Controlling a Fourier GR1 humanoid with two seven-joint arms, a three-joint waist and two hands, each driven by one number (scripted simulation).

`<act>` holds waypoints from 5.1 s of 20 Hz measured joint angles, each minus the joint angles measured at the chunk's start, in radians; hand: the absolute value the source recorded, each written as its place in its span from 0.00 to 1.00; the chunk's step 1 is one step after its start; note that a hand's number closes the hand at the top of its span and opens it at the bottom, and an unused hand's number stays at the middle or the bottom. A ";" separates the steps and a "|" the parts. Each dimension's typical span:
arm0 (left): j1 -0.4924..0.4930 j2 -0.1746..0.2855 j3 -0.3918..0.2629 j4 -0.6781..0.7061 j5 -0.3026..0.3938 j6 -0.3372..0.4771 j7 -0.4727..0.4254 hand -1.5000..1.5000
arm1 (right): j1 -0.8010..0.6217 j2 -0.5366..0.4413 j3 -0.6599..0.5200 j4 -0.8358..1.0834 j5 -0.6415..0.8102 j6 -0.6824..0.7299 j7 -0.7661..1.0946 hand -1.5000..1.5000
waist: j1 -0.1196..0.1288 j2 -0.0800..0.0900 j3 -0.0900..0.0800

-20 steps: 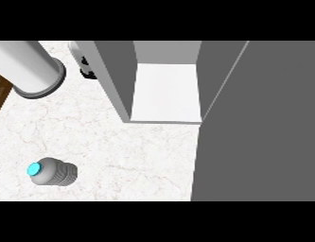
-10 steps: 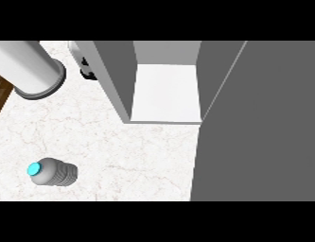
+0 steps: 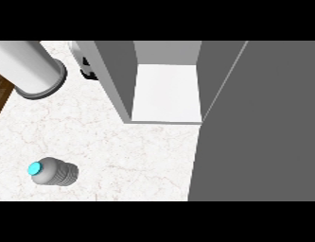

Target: Pick up the bottled water, place it into the cabinet and close the cabinet

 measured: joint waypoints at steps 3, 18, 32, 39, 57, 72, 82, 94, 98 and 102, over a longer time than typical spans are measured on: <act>0.012 0.014 0.047 -0.003 0.048 -0.007 0.027 0.00 | -0.012 0.007 0.029 -0.004 0.008 -0.024 0.026 0.00 | -0.001 0.000 0.000; -0.023 0.005 0.121 0.008 0.151 -0.051 0.099 0.00 | -0.009 -0.023 0.146 -0.015 0.042 -0.110 0.033 0.00 | -0.021 0.003 0.000; -0.157 -0.095 -0.012 0.116 -0.177 -0.115 0.040 0.00 | -0.050 -0.071 0.190 -0.015 0.065 -0.178 0.052 0.00 | -0.030 0.006 -0.001; -0.222 -0.140 -0.049 0.260 -0.344 -0.144 -0.069 0.00 | -0.049 -0.096 0.200 -0.010 0.071 -0.203 0.033 0.00 | -0.028 0.006 -0.001; -0.358 -0.168 -0.159 0.710 -0.654 -0.176 -0.403 0.00 | -0.082 -0.140 0.264 -0.014 0.094 -0.292 0.059 0.00 | -0.029 0.005 -0.001; -0.414 -0.169 -0.231 1.043 -0.770 -0.103 -0.681 0.00 | -0.084 -0.177 0.308 -0.007 0.109 -0.352 0.035 0.00 | -0.027 0.006 -0.001; -0.490 -0.138 -0.218 1.285 -0.801 -0.058 -0.843 0.00 | -0.094 -0.204 0.314 -0.008 0.113 -0.368 0.036 0.00 | -0.028 0.006 -0.001; -0.545 -0.090 -0.209 1.478 -0.755 -0.132 -0.978 0.00 | -0.093 -0.229 0.326 -0.013 0.112 -0.394 0.032 0.00 | -0.027 0.006 0.000; -0.581 -0.077 -0.204 1.536 -0.728 -0.148 -0.995 1.00 | -0.113 -0.226 0.333 -0.010 0.113 -0.405 0.046 0.00 | -0.027 0.006 -0.001; -0.590 -0.084 -0.211 1.545 -0.703 -0.154 -0.990 1.00 | -0.103 -0.245 0.320 -0.009 0.110 -0.407 0.033 0.00 | -0.027 0.006 0.000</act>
